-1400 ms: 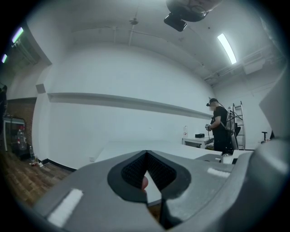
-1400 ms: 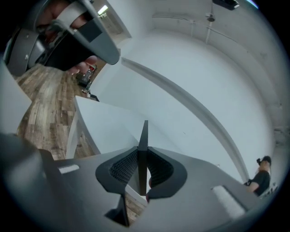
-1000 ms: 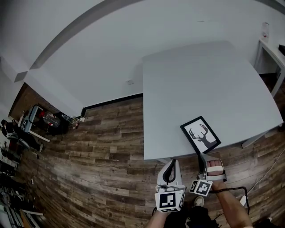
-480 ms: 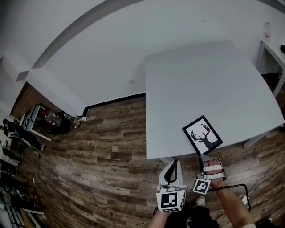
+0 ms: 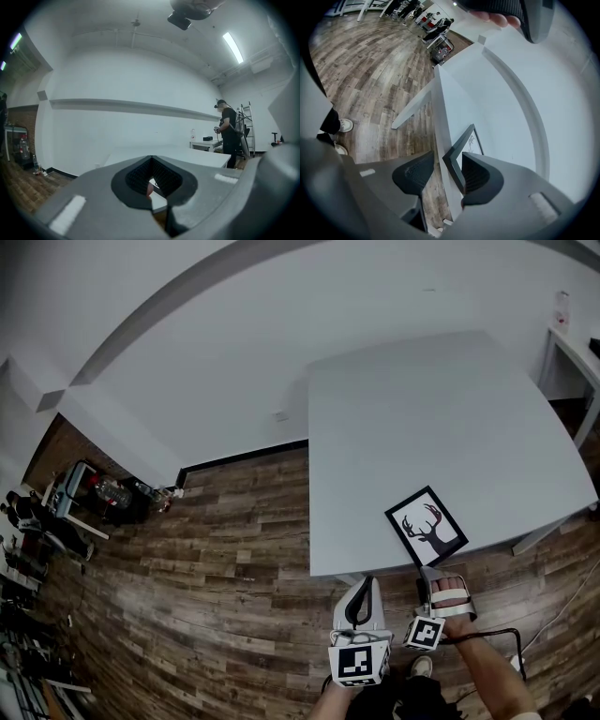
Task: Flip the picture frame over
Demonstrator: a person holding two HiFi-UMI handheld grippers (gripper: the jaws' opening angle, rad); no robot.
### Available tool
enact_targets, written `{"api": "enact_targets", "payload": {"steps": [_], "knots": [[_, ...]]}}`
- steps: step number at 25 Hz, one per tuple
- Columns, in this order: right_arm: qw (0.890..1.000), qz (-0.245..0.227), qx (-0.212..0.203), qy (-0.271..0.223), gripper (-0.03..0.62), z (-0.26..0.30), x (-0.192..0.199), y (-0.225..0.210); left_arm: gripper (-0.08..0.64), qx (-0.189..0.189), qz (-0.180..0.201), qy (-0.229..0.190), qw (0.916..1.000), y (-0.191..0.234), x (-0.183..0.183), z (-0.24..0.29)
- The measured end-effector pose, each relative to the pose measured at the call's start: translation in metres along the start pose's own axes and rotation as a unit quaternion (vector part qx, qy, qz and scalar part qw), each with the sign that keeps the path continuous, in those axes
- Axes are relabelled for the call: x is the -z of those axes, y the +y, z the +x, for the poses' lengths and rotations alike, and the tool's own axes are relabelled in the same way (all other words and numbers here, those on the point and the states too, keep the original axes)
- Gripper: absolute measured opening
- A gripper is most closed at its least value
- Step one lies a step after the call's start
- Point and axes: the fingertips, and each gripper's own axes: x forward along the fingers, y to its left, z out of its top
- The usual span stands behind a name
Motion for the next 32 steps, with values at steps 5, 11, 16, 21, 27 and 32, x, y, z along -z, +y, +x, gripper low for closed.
{"api": "enact_targets", "payload": {"steps": [5, 11, 16, 21, 27, 32], "knots": [[1.000, 0.012, 0.021, -0.019, 0.207, -0.014, -0.007, -0.020, 0.000, -0.001, 0.003, -0.002, 1.0000, 0.002, -0.003, -0.001], [0.988, 0.133, 0.050, -0.060, 0.191, -0.040, -0.014, -0.067, 0.000, 0.001, 0.000, -0.007, 1.0000, 0.000, -0.014, -0.001], [0.952, 0.285, 0.052, -0.095, 0.152, -0.066, -0.011, -0.111, 0.000, 0.002, 0.001, -0.025, 0.9997, 0.000, -0.026, 0.000], [0.880, 0.448, 0.047, -0.151, 0.087, -0.101, -0.009, -0.149, 0.000, 0.003, 0.000, -0.034, 0.9994, -0.005, -0.037, -0.003], [0.804, 0.552, 0.060, -0.211, 0.055, -0.144, -0.004, -0.186, 0.000, 0.011, 0.009, -0.055, 0.9984, -0.011, -0.056, -0.005], [0.767, 0.596, 0.070, -0.227, 0.026, -0.162, 0.009, -0.196, 0.000, 0.014, 0.017, -0.061, 0.9979, -0.015, -0.071, -0.011]]}}
